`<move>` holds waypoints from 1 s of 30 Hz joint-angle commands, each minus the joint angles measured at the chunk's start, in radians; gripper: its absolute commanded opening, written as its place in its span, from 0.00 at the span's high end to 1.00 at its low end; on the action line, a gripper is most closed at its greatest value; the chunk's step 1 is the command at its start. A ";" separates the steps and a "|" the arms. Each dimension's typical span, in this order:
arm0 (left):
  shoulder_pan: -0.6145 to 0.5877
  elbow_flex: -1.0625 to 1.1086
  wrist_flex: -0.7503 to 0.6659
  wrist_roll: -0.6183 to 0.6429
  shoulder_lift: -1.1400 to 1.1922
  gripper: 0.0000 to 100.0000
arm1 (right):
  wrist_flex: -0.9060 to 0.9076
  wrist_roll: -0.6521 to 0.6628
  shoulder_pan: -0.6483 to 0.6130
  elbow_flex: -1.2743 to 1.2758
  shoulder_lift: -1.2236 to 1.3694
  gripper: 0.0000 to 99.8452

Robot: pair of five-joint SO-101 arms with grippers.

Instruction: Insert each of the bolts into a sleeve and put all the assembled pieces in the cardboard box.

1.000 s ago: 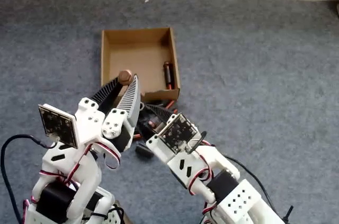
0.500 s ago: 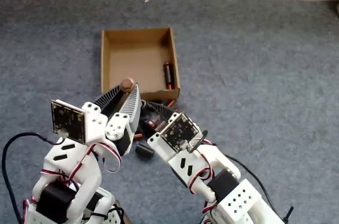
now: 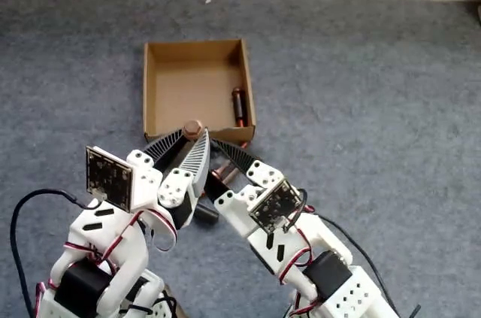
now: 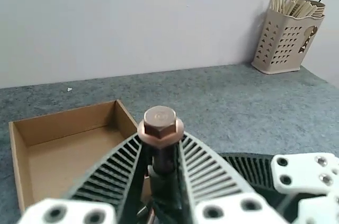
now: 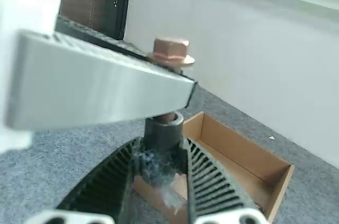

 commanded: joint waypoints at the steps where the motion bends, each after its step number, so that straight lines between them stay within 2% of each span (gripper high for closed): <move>1: -0.004 -0.002 0.009 -0.012 0.001 0.90 | -0.002 0.006 0.012 -0.008 -0.041 1.00; 4: -0.007 -0.012 0.087 -0.012 0.001 0.82 | -0.001 0.005 0.012 -0.008 -0.041 1.00; 7: -0.013 -0.012 0.110 -0.018 0.001 0.81 | 0.001 0.005 0.012 -0.008 -0.041 1.00; 10: -0.013 -0.024 0.129 -0.095 0.001 0.80 | -0.002 0.005 0.015 0.019 -0.041 1.00; 18: -0.027 -0.217 0.302 -0.135 0.001 0.80 | 0.002 0.005 0.019 0.096 -0.041 1.00; 21: -0.130 -0.217 0.304 -0.137 0.001 0.80 | 0.062 -0.006 0.047 0.111 -0.041 1.00; 26: -0.424 -0.171 0.313 -0.137 0.001 0.80 | 0.159 -0.173 0.185 0.107 -0.039 1.00; 30: -0.601 -0.016 0.311 -0.138 0.001 0.80 | 0.189 -0.172 0.242 0.105 -0.033 1.00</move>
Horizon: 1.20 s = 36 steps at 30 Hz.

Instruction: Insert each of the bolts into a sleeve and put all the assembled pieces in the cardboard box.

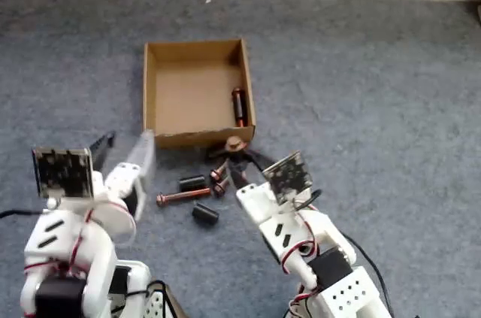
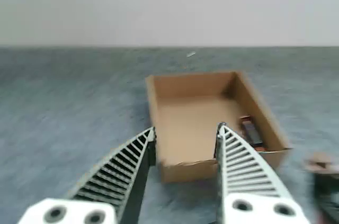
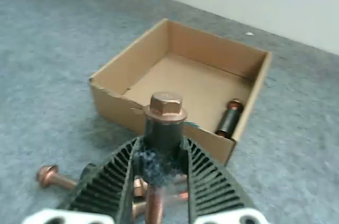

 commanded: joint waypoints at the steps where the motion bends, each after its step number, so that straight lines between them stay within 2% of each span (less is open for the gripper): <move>1: -0.194 0.154 -0.009 -0.008 0.001 0.80 | 0.031 -0.017 0.054 -0.041 -0.005 1.00; 3: -0.237 0.248 -0.051 -0.008 0.001 0.81 | 0.045 -0.017 0.065 -0.119 0.068 1.00; 6: -0.277 0.384 -0.153 -0.008 0.001 0.89 | 0.070 -0.018 0.065 -0.274 0.271 1.00; 9: -0.285 0.509 -0.270 -0.009 0.001 0.95 | 0.059 -0.020 0.065 -0.433 0.507 1.00; 13: -0.285 0.611 -0.381 -0.009 0.001 0.97 | -0.002 -0.023 0.065 -0.648 0.794 1.00; 15: -0.285 0.639 -0.407 -0.018 0.001 0.97 | -0.053 -0.023 0.065 -0.748 0.924 1.00; 18: -0.280 0.657 -0.430 -0.097 0.001 0.97 | -0.133 -0.018 0.065 -0.892 1.116 1.00; 22: -0.280 0.657 -0.433 -0.101 0.001 0.97 | -0.208 -0.017 0.070 -1.092 1.359 1.00; 28: -0.280 0.651 -0.434 -0.101 0.001 0.97 | -0.214 -0.017 0.071 -1.343 1.684 1.00; 31: -0.280 0.651 -0.434 -0.101 0.001 0.97 | -0.119 -0.021 0.084 -1.431 1.770 0.94; 34: -0.280 0.651 -0.434 -0.101 0.001 0.97 | 0.056 -0.025 0.084 -1.529 1.776 0.82; 36: -0.280 0.651 -0.434 -0.101 0.001 0.97 | 0.177 -0.020 0.082 -1.595 1.758 0.79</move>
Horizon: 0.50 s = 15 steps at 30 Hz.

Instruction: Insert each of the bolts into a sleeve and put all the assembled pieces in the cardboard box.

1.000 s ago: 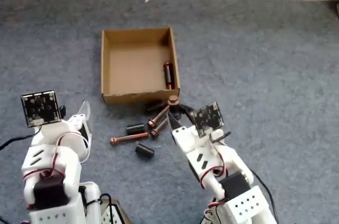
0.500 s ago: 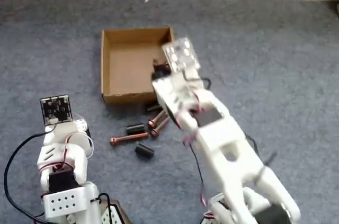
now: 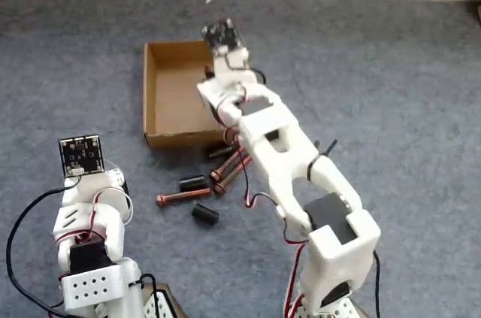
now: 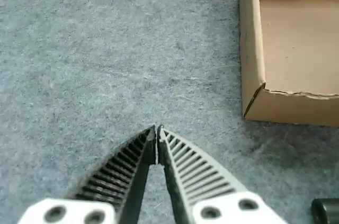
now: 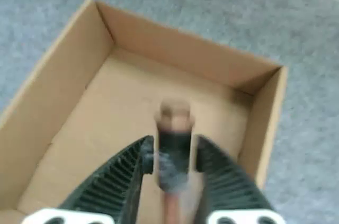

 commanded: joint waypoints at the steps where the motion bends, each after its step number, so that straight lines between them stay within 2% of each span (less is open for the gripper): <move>1: -0.008 -0.015 -0.023 -0.011 -0.005 0.97 | 0.219 -0.005 0.013 -0.166 -0.058 0.80; 7: -0.013 -0.016 -0.023 -0.011 -0.005 0.97 | 0.522 -0.005 0.012 -0.255 -0.188 0.80; 15: -0.015 -0.016 -0.023 -0.014 -0.005 0.97 | 0.840 0.000 -0.051 -0.105 -0.372 0.80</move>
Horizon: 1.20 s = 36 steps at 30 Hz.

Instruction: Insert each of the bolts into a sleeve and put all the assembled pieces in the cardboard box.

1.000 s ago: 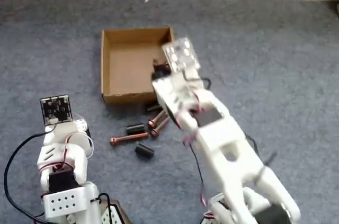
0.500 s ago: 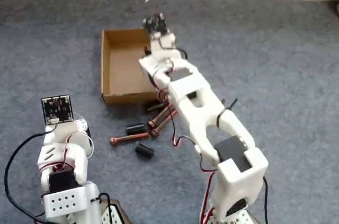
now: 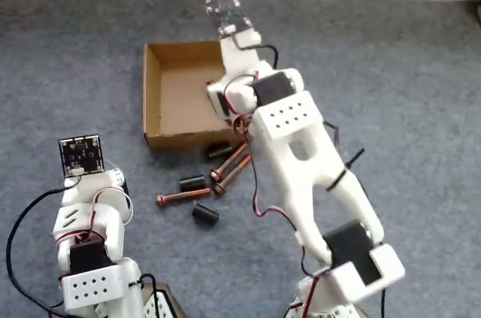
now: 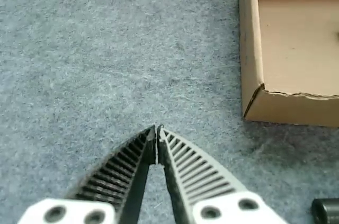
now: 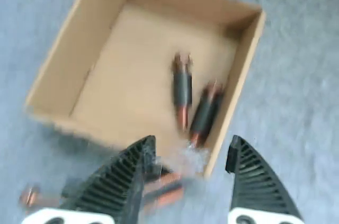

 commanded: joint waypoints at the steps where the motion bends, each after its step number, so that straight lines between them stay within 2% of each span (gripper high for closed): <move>1: -0.015 -0.016 -0.021 -0.014 -0.005 0.97 | 0.127 0.023 -0.045 0.062 -0.136 0.80; 4: -0.021 -0.016 -0.021 -0.014 -0.005 0.97 | 0.170 0.106 -0.096 0.183 -0.216 0.80; 9: -0.058 -0.016 -0.023 -0.012 -0.005 0.97 | 0.166 0.114 -0.231 0.426 -0.323 0.80; 16: -0.058 -0.016 -0.021 -0.012 -0.005 0.97 | -0.012 0.109 -0.400 0.634 -0.297 0.80; 26: -0.058 -0.016 -0.020 -0.012 -0.005 0.97 | -0.102 0.109 -0.432 0.552 -0.039 0.80; 36: -0.053 -0.015 -0.021 -0.014 -0.005 0.97 | -0.236 0.109 -0.427 0.544 0.081 0.82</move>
